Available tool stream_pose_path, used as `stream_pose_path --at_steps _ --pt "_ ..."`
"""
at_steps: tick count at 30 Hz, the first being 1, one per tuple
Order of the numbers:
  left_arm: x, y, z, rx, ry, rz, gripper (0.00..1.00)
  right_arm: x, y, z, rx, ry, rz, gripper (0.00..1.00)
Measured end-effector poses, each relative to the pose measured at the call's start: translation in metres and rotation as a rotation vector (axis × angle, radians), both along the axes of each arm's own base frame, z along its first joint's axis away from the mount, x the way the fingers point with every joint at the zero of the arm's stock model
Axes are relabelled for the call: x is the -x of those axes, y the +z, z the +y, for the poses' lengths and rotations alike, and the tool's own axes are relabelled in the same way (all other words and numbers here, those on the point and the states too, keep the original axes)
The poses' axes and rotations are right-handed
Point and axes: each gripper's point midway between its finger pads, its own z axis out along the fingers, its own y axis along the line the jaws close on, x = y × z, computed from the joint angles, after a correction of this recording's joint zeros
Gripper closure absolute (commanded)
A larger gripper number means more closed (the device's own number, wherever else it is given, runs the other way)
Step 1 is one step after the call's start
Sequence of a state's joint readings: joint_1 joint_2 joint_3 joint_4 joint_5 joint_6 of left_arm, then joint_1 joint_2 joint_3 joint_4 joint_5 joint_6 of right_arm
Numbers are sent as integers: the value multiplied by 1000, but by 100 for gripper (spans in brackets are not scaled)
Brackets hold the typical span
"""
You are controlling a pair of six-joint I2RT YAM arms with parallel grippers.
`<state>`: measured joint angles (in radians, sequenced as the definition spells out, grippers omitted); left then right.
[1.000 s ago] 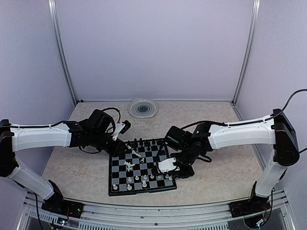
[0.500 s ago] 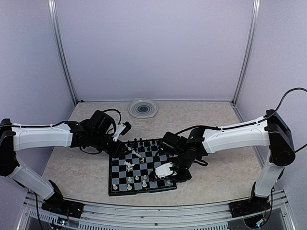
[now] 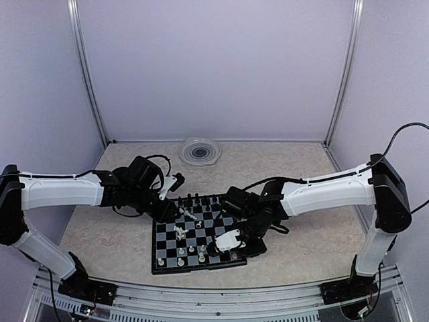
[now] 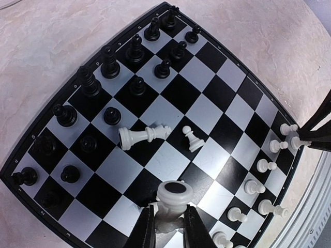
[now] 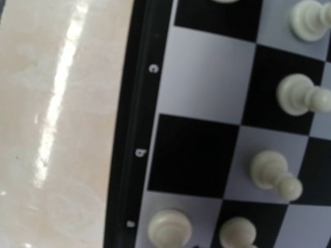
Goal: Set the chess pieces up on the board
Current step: Place the rook at h1.
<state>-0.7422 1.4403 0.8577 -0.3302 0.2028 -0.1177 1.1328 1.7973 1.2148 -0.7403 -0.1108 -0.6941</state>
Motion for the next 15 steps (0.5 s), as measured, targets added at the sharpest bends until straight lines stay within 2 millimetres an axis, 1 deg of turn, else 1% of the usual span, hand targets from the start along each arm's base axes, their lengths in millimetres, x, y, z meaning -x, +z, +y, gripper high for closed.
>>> stream_pose_path --at_steps 4,6,8,11,14,15 --pt "1 -1 -1 2 -4 6 90 0 2 -2 9 -1 -1 69" --pt "3 -1 -2 10 -13 14 90 -2 9 -1 1 1 -13 67" --pt "6 -1 -5 22 -28 29 90 -7 21 3 -27 -2 -31 67" --pt "13 -3 -10 45 -59 66 90 -21 50 19 -108 -15 -77 66" --pt "22 -4 -17 77 -100 112 89 -44 82 37 -213 -38 -160 63" --pt "25 -4 -19 88 -112 125 89 -49 87 42 -237 -41 -181 62"
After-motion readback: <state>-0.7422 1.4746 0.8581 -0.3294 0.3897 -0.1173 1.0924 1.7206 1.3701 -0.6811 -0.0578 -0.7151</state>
